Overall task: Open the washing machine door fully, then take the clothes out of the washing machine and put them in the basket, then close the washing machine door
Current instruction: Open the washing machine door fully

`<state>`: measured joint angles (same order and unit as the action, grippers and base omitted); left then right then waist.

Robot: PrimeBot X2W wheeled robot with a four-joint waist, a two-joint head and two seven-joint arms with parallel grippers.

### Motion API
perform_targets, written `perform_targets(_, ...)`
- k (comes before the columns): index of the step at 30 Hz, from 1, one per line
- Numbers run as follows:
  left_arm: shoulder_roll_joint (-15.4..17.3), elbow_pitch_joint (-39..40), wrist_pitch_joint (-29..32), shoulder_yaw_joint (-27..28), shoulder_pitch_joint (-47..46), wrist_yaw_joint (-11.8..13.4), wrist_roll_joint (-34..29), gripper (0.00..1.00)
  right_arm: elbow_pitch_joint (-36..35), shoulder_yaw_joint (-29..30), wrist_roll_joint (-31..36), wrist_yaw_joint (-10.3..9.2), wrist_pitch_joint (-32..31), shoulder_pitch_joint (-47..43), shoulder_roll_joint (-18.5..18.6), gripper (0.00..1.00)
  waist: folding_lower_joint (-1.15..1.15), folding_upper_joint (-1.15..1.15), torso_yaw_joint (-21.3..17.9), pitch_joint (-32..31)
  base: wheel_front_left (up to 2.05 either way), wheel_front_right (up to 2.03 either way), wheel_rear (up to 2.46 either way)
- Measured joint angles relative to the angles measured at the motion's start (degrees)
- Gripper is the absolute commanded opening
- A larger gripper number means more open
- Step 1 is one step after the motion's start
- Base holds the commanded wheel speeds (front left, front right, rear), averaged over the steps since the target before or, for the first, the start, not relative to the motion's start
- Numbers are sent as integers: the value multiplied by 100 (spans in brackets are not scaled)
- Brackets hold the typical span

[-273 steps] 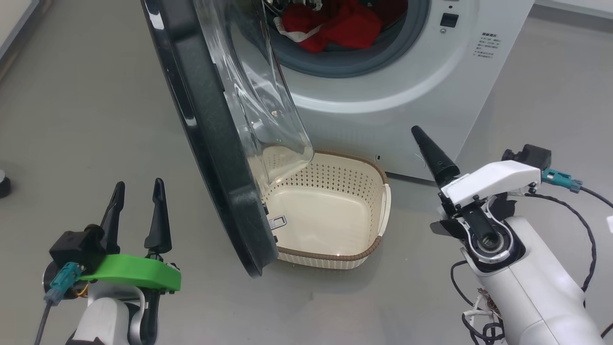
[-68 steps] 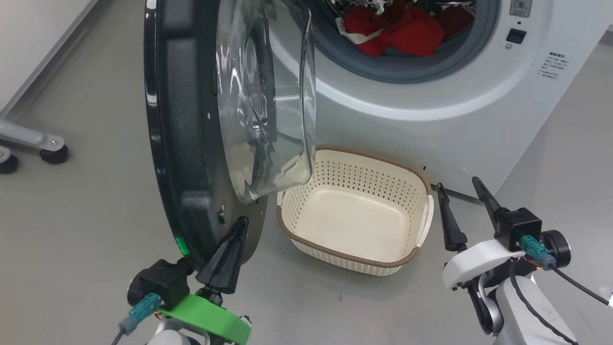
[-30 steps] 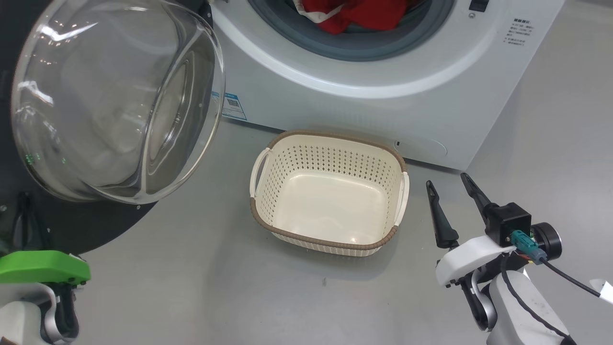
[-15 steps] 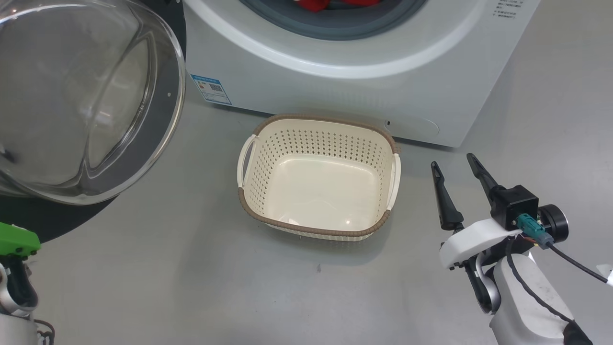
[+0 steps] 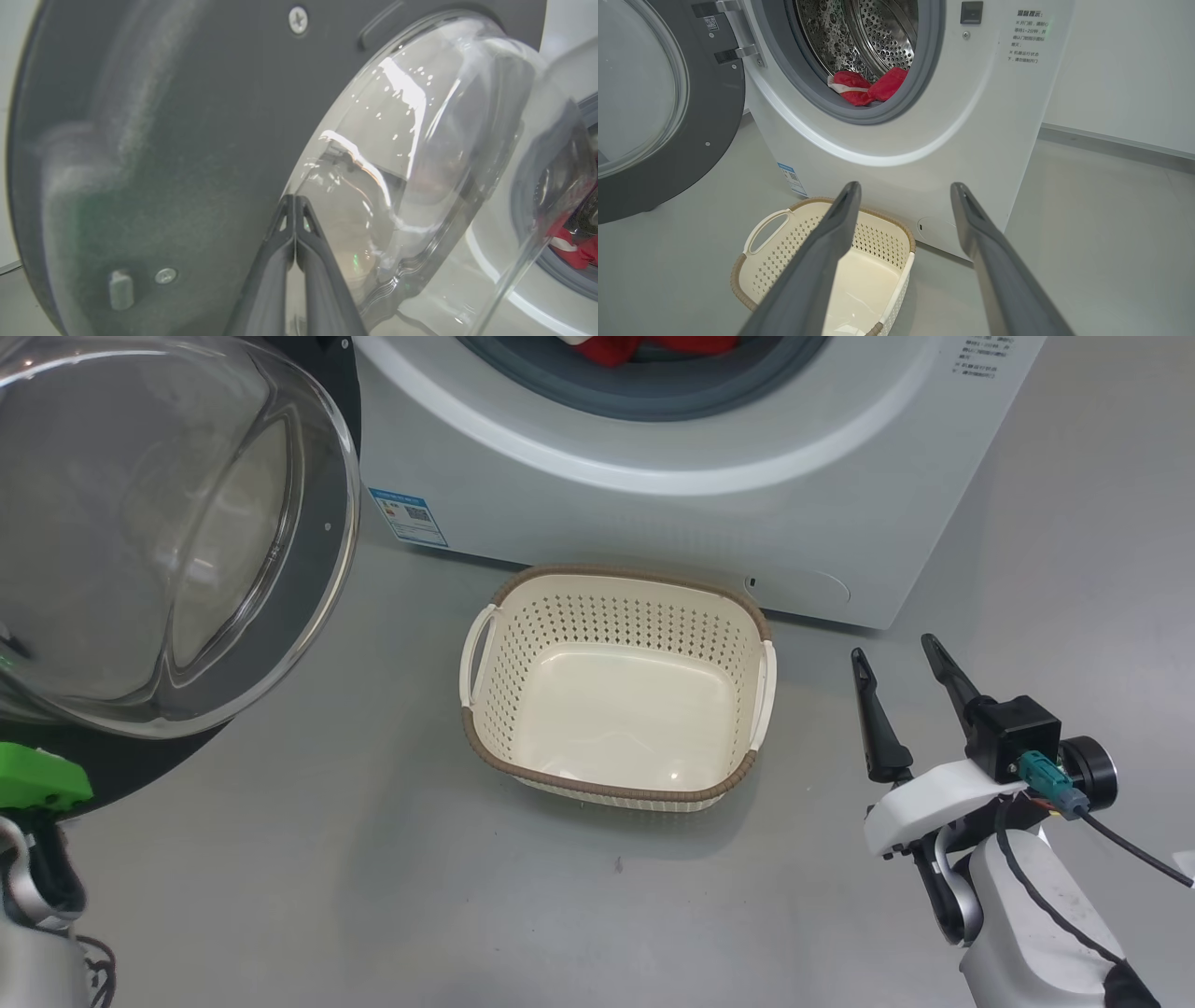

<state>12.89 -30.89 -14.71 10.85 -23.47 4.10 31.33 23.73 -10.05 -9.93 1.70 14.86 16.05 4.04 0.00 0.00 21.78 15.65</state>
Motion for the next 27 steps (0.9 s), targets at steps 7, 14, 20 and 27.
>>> perform_targets(7, -452, 509, -25, -189, 251, -202, -300, 0, 11, 79, -10, 0, 0, -15, -8, 100, 0, 0, 9, -164, 0, 0, 0)
perform_targets(14, -692, 814, -4, -229, 592, -367, -545, 0, 15, 58, -22, 21, 0, -25, -41, 100, 0, 0, -55, -297, 0, 0, 0)
perform_targets(20, -965, 1112, -4, -412, 751, -542, -667, 0, 18, 74, -58, 25, 0, -133, -46, 100, 0, 0, -146, -387, 0, 0, 0)
perform_targets(27, -1049, 1296, -4, -786, 1061, -804, -947, 1, 19, 76, -66, 26, 0, -168, -57, 100, 0, 0, -279, -522, 0, 0, 0)
